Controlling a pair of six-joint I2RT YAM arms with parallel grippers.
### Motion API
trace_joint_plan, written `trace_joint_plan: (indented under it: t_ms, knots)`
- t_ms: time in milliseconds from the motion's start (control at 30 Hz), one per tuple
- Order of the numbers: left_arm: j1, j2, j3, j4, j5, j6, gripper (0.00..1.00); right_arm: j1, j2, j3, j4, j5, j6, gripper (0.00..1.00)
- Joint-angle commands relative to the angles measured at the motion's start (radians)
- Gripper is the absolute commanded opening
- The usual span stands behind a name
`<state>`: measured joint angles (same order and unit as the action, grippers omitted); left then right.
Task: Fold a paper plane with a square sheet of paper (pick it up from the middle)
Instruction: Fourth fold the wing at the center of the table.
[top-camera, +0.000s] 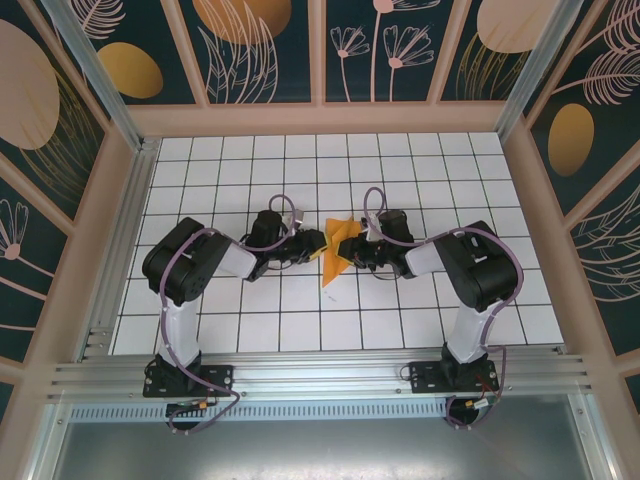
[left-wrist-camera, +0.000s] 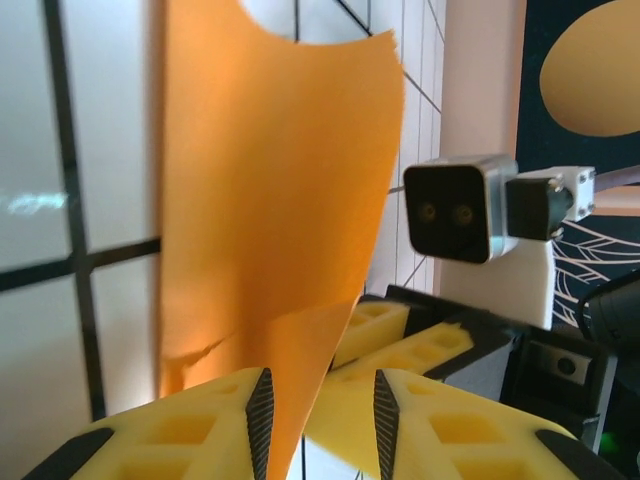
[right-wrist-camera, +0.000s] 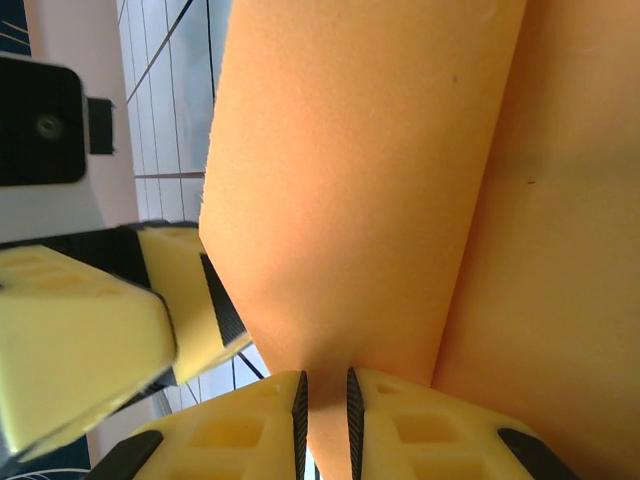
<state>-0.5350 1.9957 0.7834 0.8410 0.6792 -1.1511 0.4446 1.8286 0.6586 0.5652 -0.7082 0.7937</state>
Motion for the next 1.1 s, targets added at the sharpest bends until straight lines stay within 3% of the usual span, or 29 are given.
trace_joint_plan:
  t_ms: [0, 400, 733, 933, 1067]
  knots:
    - [-0.006, -0.012, 0.053, -0.097, -0.020, 0.092, 0.36, -0.005, 0.008, 0.012, 0.001, -0.002, -0.021, 0.22]
    - [-0.024, 0.033, 0.132, -0.173, 0.004, 0.145, 0.36, -0.006, 0.010, 0.018, -0.013, 0.000, -0.026, 0.22]
    - [-0.027, 0.046, 0.135, -0.241, -0.020, 0.196, 0.23, -0.006, 0.004, 0.016, -0.019, 0.001, -0.025, 0.22]
    - [-0.027, 0.046, 0.153, -0.280, -0.034, 0.223, 0.05, -0.007, -0.028, 0.013, -0.027, 0.001, -0.030, 0.24]
    - [-0.025, 0.046, 0.161, -0.308, -0.039, 0.242, 0.00, -0.016, -0.081, -0.001, -0.049, 0.019, -0.044, 0.27]
